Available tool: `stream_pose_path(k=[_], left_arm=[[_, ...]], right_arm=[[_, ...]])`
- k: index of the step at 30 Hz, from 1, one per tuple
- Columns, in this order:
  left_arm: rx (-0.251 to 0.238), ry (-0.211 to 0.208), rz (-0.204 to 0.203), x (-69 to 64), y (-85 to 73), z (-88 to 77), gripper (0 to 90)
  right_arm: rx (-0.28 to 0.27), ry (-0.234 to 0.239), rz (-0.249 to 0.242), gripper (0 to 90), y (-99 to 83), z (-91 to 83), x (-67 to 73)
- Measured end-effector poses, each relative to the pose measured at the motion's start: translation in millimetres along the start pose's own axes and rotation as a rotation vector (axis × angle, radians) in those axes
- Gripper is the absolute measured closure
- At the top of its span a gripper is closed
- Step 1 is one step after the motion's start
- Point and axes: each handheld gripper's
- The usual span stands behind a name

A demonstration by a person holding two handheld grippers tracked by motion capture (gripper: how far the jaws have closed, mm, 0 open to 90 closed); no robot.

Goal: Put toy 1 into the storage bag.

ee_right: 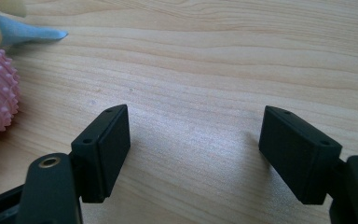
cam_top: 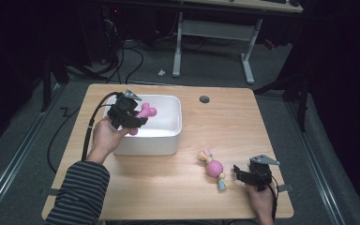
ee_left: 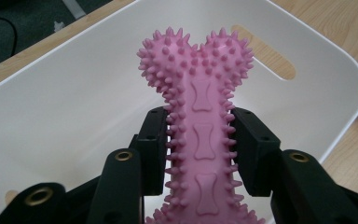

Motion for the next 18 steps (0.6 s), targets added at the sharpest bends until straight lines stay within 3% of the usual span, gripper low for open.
stream_pose_path(k=[18], left_arm=[[0.027, -0.007, -0.011, 2.5, -2.0, 12.1, 58.1]], right_arm=[[0.000, 0.001, -0.002, 25.0, 0.0, 0.0, 0.0]])
Point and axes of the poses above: each handheld gripper's, and its own axes: z roughly forward along the jaws, y roughly out of its top, x roughly to its left, and after that the axes turned 1 degree about y, right-handed
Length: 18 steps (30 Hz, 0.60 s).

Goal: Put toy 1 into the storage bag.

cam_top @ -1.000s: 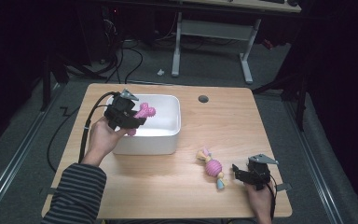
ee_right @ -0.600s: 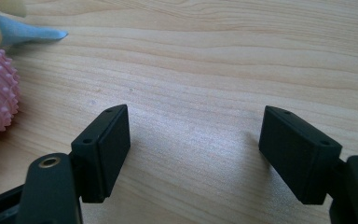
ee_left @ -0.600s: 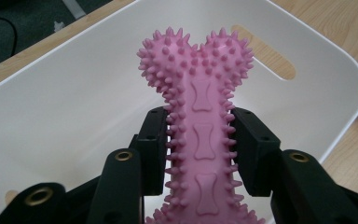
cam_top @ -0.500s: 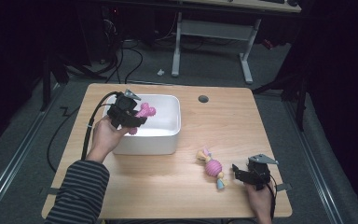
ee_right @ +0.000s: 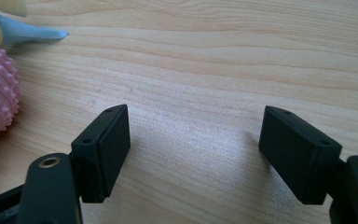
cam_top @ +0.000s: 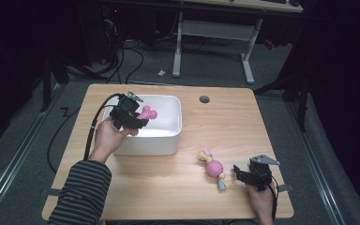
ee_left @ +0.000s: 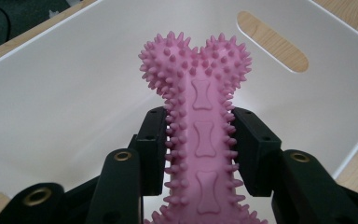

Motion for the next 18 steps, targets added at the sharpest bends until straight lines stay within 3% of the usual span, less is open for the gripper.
stream_pose_path(k=[18], left_arm=[[0.045, 0.000, -0.014, 3.5, -1.7, 8.9, 57.5]], right_arm=[[-0.001, -0.001, 0.000, 25.0, 0.0, 0.1, 0.1]])
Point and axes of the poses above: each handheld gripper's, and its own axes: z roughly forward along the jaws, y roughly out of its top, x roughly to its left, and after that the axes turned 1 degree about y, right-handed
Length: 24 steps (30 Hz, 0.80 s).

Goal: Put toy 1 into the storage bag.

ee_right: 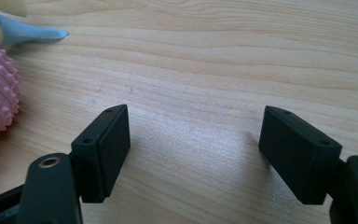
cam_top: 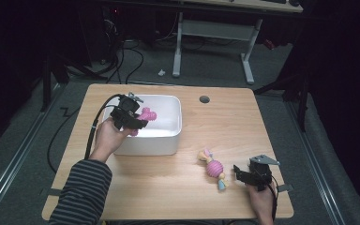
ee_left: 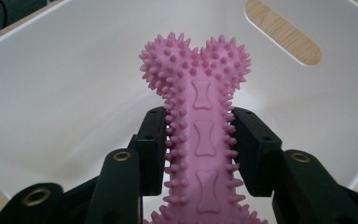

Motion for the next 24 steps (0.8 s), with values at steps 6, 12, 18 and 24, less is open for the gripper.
stream_pose_path(k=[6, 12, 18, 24], left_arm=[[0.013, -0.002, -0.010, 1.2, -1.0, 0.7, 56.1], [0.015, 0.007, -0.012, 1.4, -2.4, 1.5, 54.7], [-0.006, 0.012, -0.003, -2.4, -1.9, -3.1, 53.9], [-0.054, 0.034, -0.002, -4.0, -4.9, -17.7, 49.5]], right_arm=[[0.000, 0.000, -0.001, 25.1, -0.1, 0.0, -0.1], [0.000, 0.000, 0.000, 25.0, -0.1, -0.1, 0.1], [0.004, 0.004, -0.003, 24.5, -0.2, -0.5, 0.3], [0.004, 0.005, -0.003, 24.5, -0.1, -0.4, 0.3]])
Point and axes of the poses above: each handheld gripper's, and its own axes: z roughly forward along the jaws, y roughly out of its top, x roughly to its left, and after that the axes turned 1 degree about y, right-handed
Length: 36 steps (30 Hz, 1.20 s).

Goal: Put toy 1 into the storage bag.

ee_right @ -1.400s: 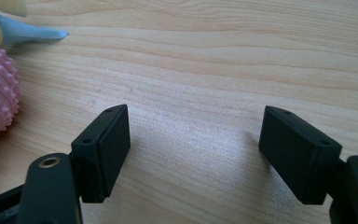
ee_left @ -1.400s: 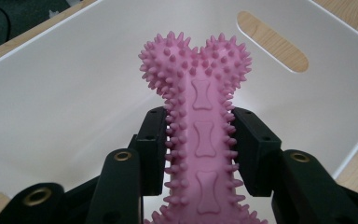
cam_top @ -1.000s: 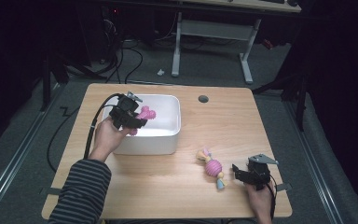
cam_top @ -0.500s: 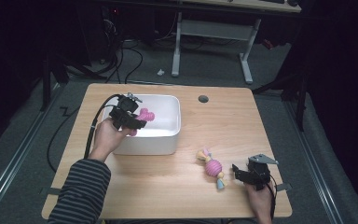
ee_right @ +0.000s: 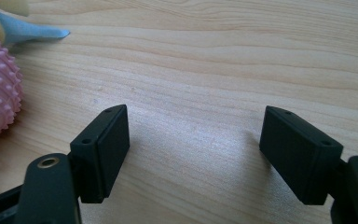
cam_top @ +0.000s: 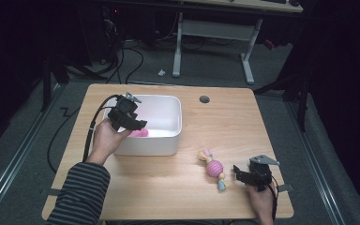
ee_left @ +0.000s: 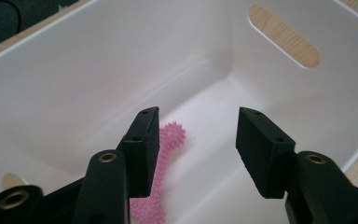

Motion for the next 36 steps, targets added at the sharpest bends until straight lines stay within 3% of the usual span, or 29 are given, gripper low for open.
stream_pose_path(k=[10, 14, 28, 36], left_arm=[[-0.108, 0.025, -0.011, -0.5, -11.3, -35.0, 47.5], [-0.124, 0.031, -0.026, 1.1, -18.7, -43.5, 46.8], [-0.195, 0.047, -0.099, 6.8, -53.3, -60.7, 42.3], [-0.201, 0.053, -0.125, 4.1, -75.3, -63.7, 40.1]], right_arm=[[0.002, 0.000, 0.000, 24.5, 0.0, -0.1, 0.1], [0.002, 0.000, 0.000, 24.5, 0.0, -0.1, 0.1], [-0.001, -0.001, -0.001, 24.5, 0.0, 0.0, 0.0], [0.000, -0.001, -0.001, 24.5, 0.0, -0.1, 0.1]])
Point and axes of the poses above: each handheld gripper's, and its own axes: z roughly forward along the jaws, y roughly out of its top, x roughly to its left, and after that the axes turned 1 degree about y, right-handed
